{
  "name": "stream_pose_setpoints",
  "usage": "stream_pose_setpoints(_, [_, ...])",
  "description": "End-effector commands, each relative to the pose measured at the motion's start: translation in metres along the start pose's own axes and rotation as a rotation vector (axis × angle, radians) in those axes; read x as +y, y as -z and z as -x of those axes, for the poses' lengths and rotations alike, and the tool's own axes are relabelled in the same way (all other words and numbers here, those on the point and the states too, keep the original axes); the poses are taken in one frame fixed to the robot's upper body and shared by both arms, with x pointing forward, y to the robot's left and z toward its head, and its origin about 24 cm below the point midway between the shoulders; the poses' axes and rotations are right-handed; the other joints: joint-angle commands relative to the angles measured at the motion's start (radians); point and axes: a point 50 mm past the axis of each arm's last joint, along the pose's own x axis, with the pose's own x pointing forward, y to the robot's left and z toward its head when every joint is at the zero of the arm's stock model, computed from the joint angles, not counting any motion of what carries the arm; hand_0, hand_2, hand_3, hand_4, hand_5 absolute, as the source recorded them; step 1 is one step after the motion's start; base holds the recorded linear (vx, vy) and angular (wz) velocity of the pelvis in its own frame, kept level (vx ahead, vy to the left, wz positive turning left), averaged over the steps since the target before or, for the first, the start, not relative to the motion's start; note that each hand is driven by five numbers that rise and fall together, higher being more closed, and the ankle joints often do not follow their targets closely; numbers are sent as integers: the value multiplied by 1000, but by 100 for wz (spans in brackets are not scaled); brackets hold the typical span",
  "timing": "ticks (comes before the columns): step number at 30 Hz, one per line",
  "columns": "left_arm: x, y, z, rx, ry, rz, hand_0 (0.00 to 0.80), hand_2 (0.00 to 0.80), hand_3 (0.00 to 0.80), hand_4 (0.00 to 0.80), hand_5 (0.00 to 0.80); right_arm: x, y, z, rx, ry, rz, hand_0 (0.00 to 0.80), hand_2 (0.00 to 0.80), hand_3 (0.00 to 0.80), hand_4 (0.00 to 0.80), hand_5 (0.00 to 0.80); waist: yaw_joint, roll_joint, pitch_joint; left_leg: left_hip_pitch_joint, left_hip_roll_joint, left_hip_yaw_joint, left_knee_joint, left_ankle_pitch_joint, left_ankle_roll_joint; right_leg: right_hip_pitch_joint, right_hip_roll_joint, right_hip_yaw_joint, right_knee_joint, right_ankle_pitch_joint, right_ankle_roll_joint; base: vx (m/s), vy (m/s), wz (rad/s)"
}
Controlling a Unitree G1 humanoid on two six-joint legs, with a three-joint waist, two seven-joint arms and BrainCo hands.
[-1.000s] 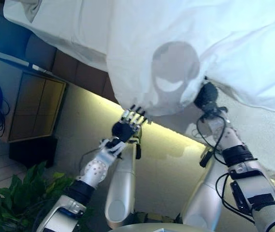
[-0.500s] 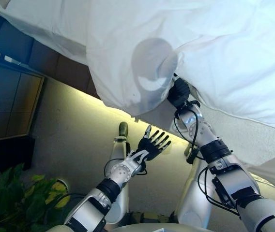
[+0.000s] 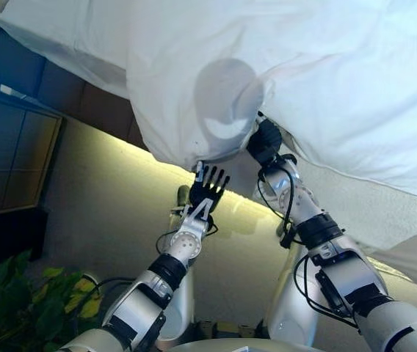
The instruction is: Make the bed neatly
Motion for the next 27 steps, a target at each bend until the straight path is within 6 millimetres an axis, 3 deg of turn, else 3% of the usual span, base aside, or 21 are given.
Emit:
stream_pose_setpoints(1, [-34, 0, -4, -47, 99, 59, 0, 0, 0, 0, 0, 62, -3, -2, -37, -245, 8, 800, 800, 800, 800, 800, 7, -1, -4, -26, 17, -46, -21, 85, 38, 14, -60, 68, -46, 130, 87, 19, 69, 1])
stream_pose_setpoints(5, [-53, -6, -7, -73, 157, 75, 0, 0, 0, 0, 0, 60, -1, -1, -20, -233, 3, 800, 800, 800, 800, 800, -4, 4, -4, -18, 19, -38, -27, 91, 40, 14, -61, 74, -46, 126, 87, 7, 74, -2])
stream_pose_setpoints(9, [-53, -3, -4, -44, 176, 97, 0, 0, 0, 0, 0, 53, -3, 1, -34, -221, -8, 800, 800, 800, 800, 800, -2, 10, -4, -6, 15, -39, -28, 89, 40, 28, -67, 70, -46, 125, 88, 3, 11, -1])
stream_pose_setpoints(17, [-7, 22, 19, 102, 71, 3, 0, 0, 0, 0, 0, 43, -20, 6, -112, -201, -12, 800, 800, 800, 800, 800, 27, 25, -4, 4, 10, -44, -50, 89, 40, 49, -85, 42, -68, 127, 88, -5, -16, 0])
stream_pose_setpoints(21, [8, 17, 28, 86, 71, -30, 0, 0, 0, 0, 0, 37, -28, 7, -132, -188, -8, 800, 800, 800, 800, 800, 40, 34, -4, 6, 12, -44, -50, 86, 39, 52, -92, 37, -65, 126, 88, -6, -24, 2])
stream_pose_setpoints(27, [-14, 3, 21, 1, 145, -56, 0, 0, 0, 0, 0, 34, -33, 4, -138, -176, -9, 800, 800, 800, 800, 800, 44, 37, -4, 3, 10, -40, -43, 86, 42, 49, -97, 34, -56, 126, 89, -2, -2, 1])
